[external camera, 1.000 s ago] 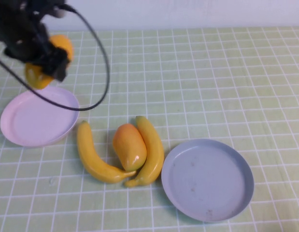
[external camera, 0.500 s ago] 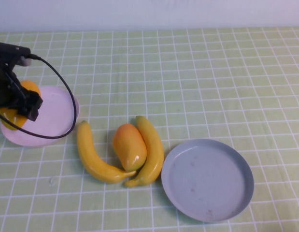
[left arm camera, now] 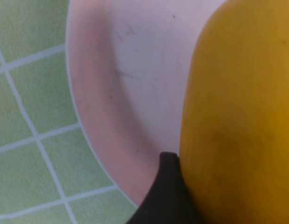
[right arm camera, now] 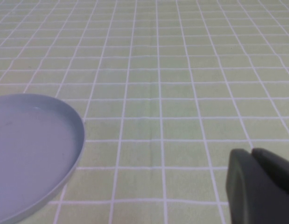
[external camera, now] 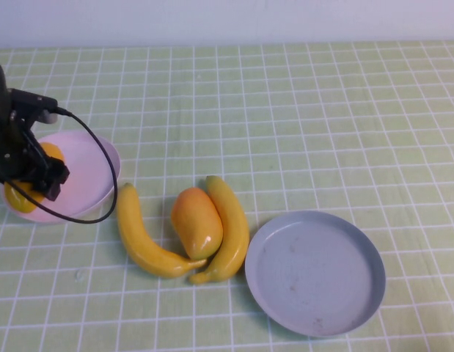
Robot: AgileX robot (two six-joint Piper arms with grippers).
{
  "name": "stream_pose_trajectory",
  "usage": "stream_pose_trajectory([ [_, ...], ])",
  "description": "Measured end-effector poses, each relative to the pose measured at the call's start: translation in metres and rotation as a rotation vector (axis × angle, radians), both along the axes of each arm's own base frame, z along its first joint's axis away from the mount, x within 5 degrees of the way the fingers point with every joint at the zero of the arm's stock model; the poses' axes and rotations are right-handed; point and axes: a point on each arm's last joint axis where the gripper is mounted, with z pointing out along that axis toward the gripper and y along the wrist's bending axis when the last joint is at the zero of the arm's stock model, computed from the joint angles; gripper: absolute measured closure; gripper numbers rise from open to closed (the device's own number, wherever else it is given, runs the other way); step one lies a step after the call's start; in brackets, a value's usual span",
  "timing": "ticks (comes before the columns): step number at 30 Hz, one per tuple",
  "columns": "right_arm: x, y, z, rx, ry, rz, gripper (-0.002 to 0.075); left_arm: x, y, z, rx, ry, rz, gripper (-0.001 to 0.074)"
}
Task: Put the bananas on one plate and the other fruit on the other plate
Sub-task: Put one type of fruit in the left plate
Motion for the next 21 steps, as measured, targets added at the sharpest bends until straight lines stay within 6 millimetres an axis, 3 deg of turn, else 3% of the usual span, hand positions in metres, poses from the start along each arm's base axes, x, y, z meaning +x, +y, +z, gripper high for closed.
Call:
stream_pose_trajectory([
  [7,0.0,0.0,0.0,0.0,0.0,0.0,0.0743,0.0,0.002,0.008,0.001,-0.037,0.059,0.0134],
  [15,0.0,0.0,0.0,0.0,0.0,0.0,0.0743,-0.006,0.004,0.045,0.004,-0.09,0.111,0.0125],
  [18,0.0,0.0,0.0,0.0,0.0,0.0,0.0743,-0.01,0.002,0.074,-0.015,-0.119,0.175,0.0181],
  [21,0.0,0.0,0.0,0.0,0.0,0.0,0.0743,-0.019,-0.003,0.105,-0.024,-0.155,0.19,0.0324],
])
